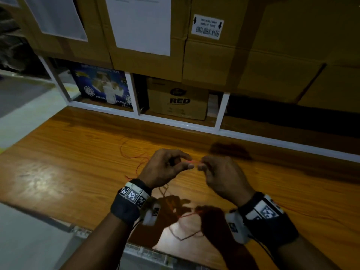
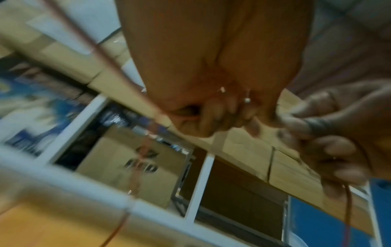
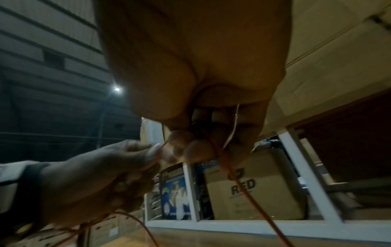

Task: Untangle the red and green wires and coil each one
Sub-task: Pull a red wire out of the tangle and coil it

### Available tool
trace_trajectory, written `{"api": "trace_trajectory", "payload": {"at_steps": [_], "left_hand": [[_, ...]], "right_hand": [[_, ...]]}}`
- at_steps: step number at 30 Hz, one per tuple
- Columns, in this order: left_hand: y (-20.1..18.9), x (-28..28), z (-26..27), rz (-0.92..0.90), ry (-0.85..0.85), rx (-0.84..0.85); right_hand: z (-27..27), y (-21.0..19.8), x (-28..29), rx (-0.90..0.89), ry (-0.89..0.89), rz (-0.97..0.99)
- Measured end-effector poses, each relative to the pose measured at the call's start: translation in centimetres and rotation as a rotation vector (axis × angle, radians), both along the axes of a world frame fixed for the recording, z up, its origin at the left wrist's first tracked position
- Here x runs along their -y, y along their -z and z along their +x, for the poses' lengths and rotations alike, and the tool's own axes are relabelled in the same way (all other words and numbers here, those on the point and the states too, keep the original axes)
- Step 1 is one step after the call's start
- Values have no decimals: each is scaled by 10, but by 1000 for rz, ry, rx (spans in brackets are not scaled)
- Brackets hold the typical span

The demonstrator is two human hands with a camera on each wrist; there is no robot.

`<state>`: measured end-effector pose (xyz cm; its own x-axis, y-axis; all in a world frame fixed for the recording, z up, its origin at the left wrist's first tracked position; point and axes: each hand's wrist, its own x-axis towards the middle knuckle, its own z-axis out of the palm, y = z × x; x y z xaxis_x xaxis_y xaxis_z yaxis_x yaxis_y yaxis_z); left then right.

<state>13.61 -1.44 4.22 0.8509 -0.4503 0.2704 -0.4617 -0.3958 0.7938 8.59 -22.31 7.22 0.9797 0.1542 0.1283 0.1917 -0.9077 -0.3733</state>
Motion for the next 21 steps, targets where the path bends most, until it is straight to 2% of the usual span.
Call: {"api": "trace_trajectory", "payload": {"at_steps": [3,6,7,9,11,13,18,21], "left_hand": [[14,-27,2,37,-9,-21],[33,-69,7,88,-127,-8],[39,-81,7,73,-166,-9],[42,-92,5,38,-190,-12],[40,-88,5,-1,-189,-12],[36,-74,6,-9,-170,-2],[22,-26,2,2,-13,1],[15,-10,2,-34,58,-6]], "right_hand": [[8,-8,47,87,161,123],[10,-35,109,329,391,173],[8,-45,125,351,479,173],[3,-49,146,209,597,149],[0,-38,144,-26,536,-2],[-4,-25,124,-142,417,-119],[-3,-24,27,-42,58,-91],[4,-18,-11,-81,-41,-138]]}}
